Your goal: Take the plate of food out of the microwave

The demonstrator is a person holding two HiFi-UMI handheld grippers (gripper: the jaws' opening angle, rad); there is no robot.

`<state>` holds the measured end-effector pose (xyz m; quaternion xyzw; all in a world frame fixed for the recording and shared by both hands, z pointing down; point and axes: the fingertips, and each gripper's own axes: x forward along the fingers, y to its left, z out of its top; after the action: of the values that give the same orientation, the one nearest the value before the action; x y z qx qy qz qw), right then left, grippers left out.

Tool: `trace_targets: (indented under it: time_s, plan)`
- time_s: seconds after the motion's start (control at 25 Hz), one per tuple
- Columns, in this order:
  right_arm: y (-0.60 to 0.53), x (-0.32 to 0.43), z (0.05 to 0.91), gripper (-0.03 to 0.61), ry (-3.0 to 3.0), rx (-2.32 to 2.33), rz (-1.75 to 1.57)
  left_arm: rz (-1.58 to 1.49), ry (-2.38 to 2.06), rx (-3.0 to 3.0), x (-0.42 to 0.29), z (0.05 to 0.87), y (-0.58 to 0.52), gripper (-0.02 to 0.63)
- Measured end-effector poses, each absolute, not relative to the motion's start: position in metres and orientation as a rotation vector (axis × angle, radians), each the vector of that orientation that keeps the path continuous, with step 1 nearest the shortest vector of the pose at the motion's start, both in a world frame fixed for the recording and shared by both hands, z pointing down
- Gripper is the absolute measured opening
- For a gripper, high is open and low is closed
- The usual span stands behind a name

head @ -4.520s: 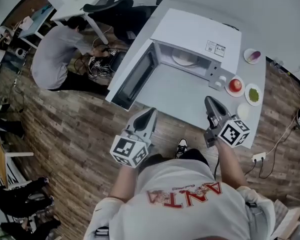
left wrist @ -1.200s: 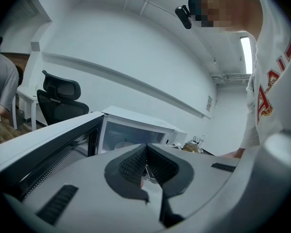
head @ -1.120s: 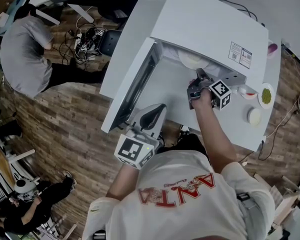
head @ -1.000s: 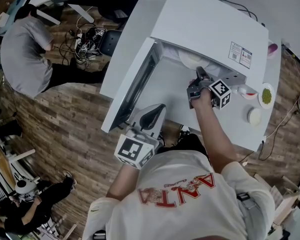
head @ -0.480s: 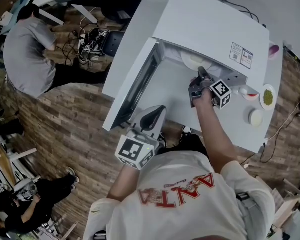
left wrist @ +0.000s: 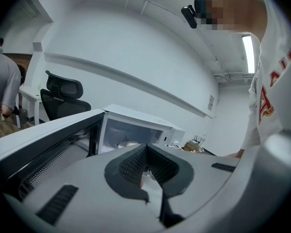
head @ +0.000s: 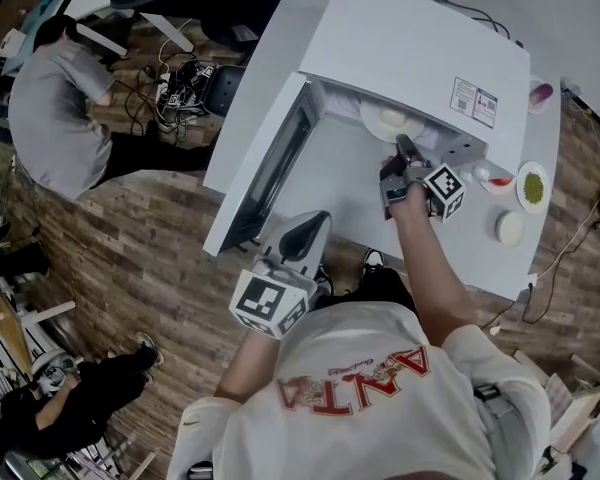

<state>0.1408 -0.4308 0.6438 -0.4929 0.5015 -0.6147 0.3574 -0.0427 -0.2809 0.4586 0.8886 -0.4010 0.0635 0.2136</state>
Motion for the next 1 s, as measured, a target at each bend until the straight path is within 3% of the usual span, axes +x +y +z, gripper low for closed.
trace_targets:
  time_s: [1.0]
  plan:
    - [-0.286, 0.144, 0.55, 0.018, 1.533, -1.139, -1.522, 0.121, -1.04, 2.588, -0.041, 0.424, -0.225, 0.009]
